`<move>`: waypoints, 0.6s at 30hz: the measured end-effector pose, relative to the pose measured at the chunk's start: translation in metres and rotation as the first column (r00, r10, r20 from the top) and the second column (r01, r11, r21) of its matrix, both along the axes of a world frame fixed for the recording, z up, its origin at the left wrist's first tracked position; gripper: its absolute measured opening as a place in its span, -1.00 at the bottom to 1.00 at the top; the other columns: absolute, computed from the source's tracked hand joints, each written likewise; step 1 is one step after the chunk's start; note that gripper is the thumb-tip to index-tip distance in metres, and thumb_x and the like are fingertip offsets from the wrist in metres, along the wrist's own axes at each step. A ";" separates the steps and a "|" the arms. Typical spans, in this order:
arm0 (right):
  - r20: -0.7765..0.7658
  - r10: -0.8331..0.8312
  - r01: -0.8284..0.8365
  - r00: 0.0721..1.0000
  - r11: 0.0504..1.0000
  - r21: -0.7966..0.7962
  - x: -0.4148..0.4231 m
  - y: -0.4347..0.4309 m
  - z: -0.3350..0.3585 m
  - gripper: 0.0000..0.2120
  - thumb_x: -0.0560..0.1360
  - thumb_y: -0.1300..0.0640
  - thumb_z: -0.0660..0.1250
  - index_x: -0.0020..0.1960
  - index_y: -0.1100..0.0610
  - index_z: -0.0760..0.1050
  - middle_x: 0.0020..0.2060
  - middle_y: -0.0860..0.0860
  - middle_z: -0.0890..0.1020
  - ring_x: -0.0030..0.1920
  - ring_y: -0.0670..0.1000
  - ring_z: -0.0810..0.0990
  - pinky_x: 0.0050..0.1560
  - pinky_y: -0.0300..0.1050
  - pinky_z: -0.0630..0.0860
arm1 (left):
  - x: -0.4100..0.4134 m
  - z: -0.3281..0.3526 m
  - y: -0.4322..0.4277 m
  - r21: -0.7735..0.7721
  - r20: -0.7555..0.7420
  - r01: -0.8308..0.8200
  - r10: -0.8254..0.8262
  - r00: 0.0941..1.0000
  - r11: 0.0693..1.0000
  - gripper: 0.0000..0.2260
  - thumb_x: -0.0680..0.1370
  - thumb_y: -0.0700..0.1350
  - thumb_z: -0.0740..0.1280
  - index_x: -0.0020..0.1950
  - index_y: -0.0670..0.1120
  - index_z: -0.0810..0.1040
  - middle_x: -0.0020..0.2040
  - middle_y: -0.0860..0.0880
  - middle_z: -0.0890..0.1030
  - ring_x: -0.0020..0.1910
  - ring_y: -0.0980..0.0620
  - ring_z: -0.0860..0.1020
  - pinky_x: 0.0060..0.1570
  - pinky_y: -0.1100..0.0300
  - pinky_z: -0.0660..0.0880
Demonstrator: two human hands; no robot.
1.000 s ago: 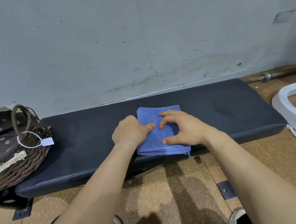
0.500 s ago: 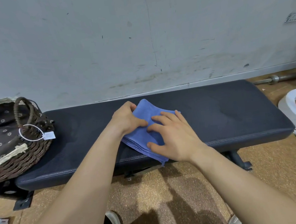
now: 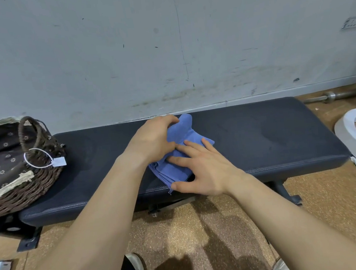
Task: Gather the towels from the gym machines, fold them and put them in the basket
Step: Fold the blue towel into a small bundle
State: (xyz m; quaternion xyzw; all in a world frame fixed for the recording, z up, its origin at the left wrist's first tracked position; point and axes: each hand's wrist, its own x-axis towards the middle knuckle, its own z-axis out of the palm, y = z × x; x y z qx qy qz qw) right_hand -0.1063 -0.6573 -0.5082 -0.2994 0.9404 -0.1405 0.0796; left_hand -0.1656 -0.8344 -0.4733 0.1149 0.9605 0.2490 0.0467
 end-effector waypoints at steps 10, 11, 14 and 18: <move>0.034 -0.182 0.184 0.983 0.978 -0.094 -0.014 0.046 -0.008 -0.44 0.49 -0.34 0.09 0.35 -0.13 0.51 0.43 -0.06 0.44 0.45 0.03 0.33 0.48 0.10 0.21 | 0.010 -0.007 0.006 -0.315 -0.002 0.120 -0.127 0.992 0.942 -0.16 0.42 -0.09 0.42 0.57 0.24 0.03 0.15 0.05 0.39 -0.10 -0.09 0.51 -0.22 0.05 0.46; 0.057 -0.219 0.226 0.974 0.956 -0.186 -0.015 0.046 -0.006 -0.58 0.53 -0.23 0.17 0.27 -0.08 0.57 0.34 -0.06 0.53 0.37 0.03 0.43 0.40 0.05 0.31 | 0.010 -0.007 0.004 -0.321 -0.006 0.133 -0.143 0.990 0.937 -0.13 0.43 -0.09 0.43 0.58 0.24 -0.01 0.15 0.05 0.39 -0.09 -0.08 0.50 -0.23 0.06 0.45; 0.117 -0.424 0.426 0.898 0.774 -0.469 -0.026 0.046 -0.002 -0.83 0.55 0.05 0.33 0.13 -0.02 0.54 0.12 -0.10 0.58 0.11 -0.05 0.54 0.16 0.00 0.49 | 0.009 -0.004 -0.004 -0.275 -0.003 0.202 -0.211 0.977 0.940 -0.05 0.44 -0.09 0.47 0.60 0.23 -0.10 0.17 0.09 0.41 0.09 -0.02 0.46 -0.04 0.00 0.49; 0.392 -0.307 0.482 0.867 0.718 -0.502 -0.043 0.047 -0.001 -0.26 0.47 0.19 0.45 0.56 -0.04 0.21 0.39 -0.13 0.43 0.31 -0.10 0.46 0.28 -0.11 0.46 | 0.012 -0.005 -0.008 -0.226 -0.048 0.277 -0.294 0.955 0.934 -0.02 0.44 -0.11 0.49 0.59 0.24 -0.14 0.36 0.07 0.45 0.27 -0.02 0.44 0.16 -0.01 0.46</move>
